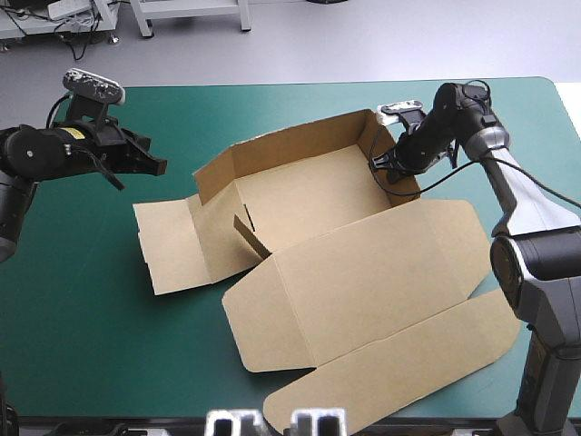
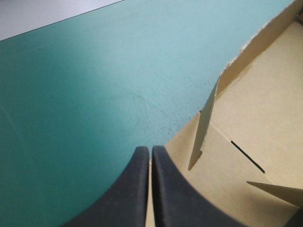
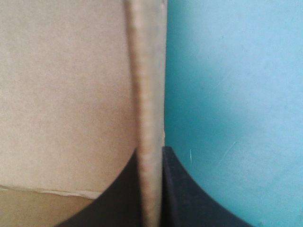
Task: Fold the box
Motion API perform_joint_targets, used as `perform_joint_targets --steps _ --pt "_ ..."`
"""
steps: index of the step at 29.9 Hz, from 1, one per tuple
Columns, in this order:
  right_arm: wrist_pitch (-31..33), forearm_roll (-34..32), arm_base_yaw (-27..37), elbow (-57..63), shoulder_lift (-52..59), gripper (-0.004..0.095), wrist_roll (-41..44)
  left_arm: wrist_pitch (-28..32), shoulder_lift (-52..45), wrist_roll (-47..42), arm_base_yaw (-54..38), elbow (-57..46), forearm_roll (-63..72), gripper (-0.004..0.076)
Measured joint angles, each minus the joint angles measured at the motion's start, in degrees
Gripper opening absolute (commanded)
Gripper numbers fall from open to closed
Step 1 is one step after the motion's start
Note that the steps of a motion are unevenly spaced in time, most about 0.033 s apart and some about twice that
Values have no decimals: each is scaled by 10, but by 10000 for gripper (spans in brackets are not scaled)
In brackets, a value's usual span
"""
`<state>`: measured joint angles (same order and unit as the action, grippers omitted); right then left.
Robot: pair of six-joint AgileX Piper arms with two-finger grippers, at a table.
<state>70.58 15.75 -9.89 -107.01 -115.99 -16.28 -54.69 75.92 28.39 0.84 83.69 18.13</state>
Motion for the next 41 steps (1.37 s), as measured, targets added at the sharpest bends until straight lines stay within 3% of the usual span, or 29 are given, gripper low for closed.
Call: perform_joint_targets --steps 9,15,18,24,33,41 --pt "4 5 25 -32 95 -19 -22 1 0 -42 0 0 -67 6" --pt "10 23 105 -35 196 -19 -54 11 0 -58 0 0 -114 6" --pt "11 35 147 -37 231 -19 -61 37 0 -117 -10 0 -129 6" --pt "11 105 193 -38 263 -19 -77 81 0 -163 -59 0 -101 6" --pt "11 215 194 -38 265 -19 -119 67 13 -21 -68 0 104 6" --pt "11 221 194 -38 264 -18 -133 -31 39 193 -69 0 381 6"
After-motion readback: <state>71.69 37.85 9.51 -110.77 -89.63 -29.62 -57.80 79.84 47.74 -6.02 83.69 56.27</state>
